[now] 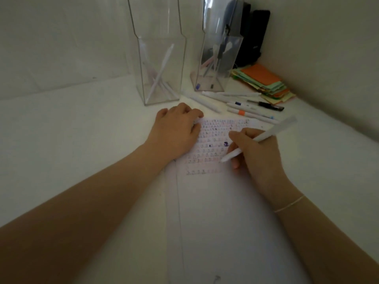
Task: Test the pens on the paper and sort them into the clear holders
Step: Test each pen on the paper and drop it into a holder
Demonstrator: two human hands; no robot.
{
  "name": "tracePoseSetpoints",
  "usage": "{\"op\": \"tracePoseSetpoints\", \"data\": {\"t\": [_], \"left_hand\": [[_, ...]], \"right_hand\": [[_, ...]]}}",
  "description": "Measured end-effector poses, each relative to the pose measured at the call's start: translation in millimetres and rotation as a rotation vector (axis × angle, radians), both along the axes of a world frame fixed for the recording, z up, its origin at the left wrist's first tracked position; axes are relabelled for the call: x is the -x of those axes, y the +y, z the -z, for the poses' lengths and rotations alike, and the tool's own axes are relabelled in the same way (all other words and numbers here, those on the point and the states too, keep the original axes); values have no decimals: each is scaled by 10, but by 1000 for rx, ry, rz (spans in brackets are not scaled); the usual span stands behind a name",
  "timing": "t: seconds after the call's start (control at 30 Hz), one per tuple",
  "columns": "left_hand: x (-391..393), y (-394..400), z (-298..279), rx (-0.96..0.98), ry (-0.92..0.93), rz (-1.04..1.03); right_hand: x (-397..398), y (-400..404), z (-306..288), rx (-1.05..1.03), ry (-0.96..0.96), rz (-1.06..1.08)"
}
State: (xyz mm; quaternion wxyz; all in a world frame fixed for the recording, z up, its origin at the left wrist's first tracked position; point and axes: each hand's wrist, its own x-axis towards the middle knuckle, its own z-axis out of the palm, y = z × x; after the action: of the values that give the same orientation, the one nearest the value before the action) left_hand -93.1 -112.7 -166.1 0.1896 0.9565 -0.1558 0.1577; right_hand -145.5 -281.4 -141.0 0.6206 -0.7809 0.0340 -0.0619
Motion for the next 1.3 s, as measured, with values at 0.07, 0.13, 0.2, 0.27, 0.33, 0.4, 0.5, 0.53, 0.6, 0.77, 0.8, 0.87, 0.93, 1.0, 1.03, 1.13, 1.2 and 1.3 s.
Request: {"op": "tracePoseSetpoints", "data": {"t": [0.07,0.13,0.2,0.27,0.33,0.4,0.5,0.53,0.6,0.77,0.8,0.87,0.93,1.0,1.03,1.13,1.2,1.3], "left_hand": [[-8,-1,13,-5,-2,11],[-11,-3,13,-1,3,19],[-11,-7,11,2,24,21],[-16,-11,13,1,39,28],[-21,-12,10,3,52,35],[-19,-13,10,14,56,40],[1,-20,2,15,33,46],[6,-25,-3,9,28,45],[13,-30,-10,-1,27,49],[20,-32,-26,-12,30,52],[21,-34,-32,-14,30,50],[22,-36,-38,-18,27,47],[24,-32,-40,-11,15,51],[23,-30,-38,-12,9,55],[23,-29,-36,-16,9,54],[18,-36,-39,-17,9,52],[12,-34,-31,-18,11,52],[0,-27,-26,-13,11,47]], "right_hand": [[20,-9,51,62,-39,73],[35,-14,54,17,-62,89],[46,-5,13,-139,-55,40],[40,-18,-7,-189,-38,-26],[38,-39,-10,-54,-56,-76],[51,-50,-5,-10,-61,-73],[65,-36,33,96,-78,-14],[70,-31,46,149,-94,4],[67,-28,73,196,-106,32],[59,-14,82,235,-99,46],[60,-15,78,244,-103,47],[58,-13,79,260,-107,49],[51,-11,89,301,-126,55],[41,-12,107,371,-172,67],[35,-15,116,392,-192,71],[30,-25,117,389,-207,60],[36,-27,113,388,-202,42],[32,-30,121,373,-199,49]]}}
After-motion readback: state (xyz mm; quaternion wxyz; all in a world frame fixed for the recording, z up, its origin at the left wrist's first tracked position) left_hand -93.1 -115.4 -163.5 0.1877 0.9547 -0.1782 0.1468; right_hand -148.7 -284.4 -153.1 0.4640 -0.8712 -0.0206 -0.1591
